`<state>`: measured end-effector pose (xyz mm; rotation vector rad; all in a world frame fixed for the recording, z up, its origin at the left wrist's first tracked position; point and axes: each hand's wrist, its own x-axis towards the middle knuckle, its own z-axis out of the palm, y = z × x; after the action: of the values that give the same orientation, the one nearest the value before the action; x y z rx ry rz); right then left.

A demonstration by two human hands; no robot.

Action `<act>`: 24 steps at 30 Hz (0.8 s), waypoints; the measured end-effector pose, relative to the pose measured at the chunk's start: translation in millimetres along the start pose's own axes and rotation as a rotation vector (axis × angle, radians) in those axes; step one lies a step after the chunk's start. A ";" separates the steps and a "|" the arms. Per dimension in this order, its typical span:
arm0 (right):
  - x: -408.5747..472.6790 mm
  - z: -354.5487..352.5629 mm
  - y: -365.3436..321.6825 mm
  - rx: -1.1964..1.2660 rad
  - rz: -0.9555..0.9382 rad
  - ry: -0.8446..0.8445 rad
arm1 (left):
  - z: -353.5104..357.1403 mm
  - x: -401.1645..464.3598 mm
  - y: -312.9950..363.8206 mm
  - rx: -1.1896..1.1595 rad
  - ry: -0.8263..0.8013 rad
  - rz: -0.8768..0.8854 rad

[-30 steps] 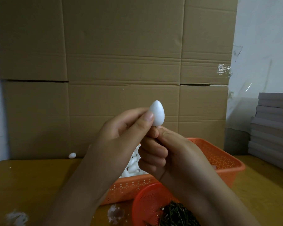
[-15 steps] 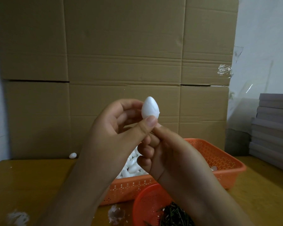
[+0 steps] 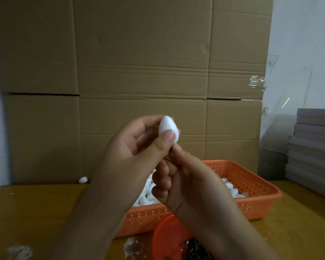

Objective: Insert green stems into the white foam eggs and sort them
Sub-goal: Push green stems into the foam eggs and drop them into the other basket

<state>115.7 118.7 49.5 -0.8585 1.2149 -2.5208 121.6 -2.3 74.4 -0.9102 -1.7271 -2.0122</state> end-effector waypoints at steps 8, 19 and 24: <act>1.1 -3.8 4.2 -0.021 -0.038 -0.001 | -0.8 3.0 -4.2 0.027 0.036 -0.015; -1.1 -8.9 -4.1 -0.254 -0.062 0.112 | -2.5 4.0 -7.7 0.144 0.093 0.052; -7.8 -44.0 -41.1 -0.828 -0.122 0.411 | -10.4 5.0 -13.4 0.214 0.140 0.027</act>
<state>98.5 176.5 56.4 -0.5502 2.4939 -2.3172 106.9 -8.8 67.0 -0.7018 -1.7990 -1.7857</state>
